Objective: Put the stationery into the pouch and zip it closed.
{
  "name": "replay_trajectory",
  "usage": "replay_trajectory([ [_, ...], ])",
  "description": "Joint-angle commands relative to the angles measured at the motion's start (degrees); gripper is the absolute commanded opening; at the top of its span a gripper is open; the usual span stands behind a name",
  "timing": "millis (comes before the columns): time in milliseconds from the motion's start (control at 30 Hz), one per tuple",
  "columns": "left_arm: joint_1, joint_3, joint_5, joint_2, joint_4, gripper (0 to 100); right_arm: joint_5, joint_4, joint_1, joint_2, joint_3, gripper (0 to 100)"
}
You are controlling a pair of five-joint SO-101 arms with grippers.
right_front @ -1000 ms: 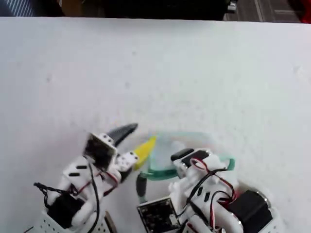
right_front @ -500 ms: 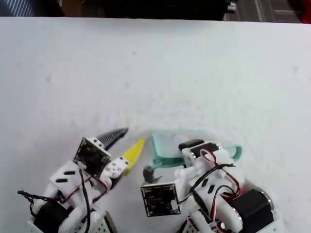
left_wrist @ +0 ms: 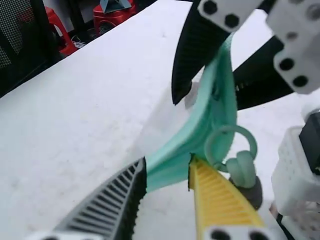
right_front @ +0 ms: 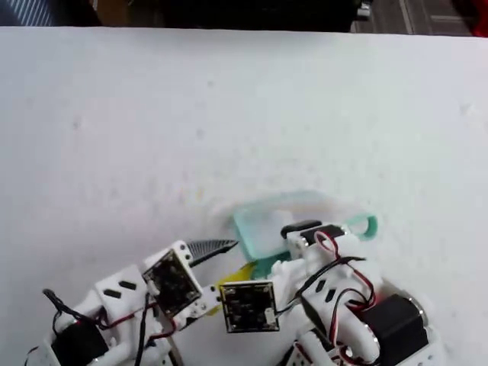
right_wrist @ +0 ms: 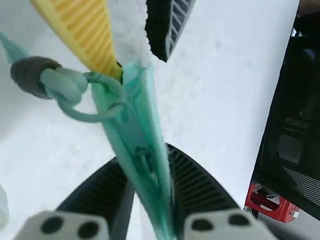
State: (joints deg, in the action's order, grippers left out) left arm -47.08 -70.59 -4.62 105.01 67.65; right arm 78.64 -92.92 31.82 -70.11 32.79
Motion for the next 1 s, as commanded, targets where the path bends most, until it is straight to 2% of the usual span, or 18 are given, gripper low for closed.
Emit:
replay_trajectory([
  [0,-1.5,2.7,-0.4,-0.3,0.3,17,-1.2,3.7,0.7,-0.5,0.1,1.7],
  [167,0.0,2.8,-0.5,-0.3,0.2,17,-1.3,5.6,0.7,-0.5,3.6,1.7],
  [433,12.7,6.3,-0.5,-0.3,2.3,17,-1.3,9.6,0.6,-0.6,3.8,1.7],
  [533,12.0,6.7,-0.4,-0.3,3.2,17,-1.4,9.8,1.1,-0.6,3.8,1.7],
  [767,8.7,-0.3,-0.5,-0.3,-3.8,17,-7.1,11.0,6.2,-0.6,3.7,1.7],
  [867,9.0,2.5,-0.6,-0.3,-0.3,17,-9.4,13.6,4.7,-0.6,3.8,1.7],
  [967,9.0,8.7,-6.0,-0.3,6.8,17,-9.3,14.0,4.0,-0.5,3.8,1.7],
])
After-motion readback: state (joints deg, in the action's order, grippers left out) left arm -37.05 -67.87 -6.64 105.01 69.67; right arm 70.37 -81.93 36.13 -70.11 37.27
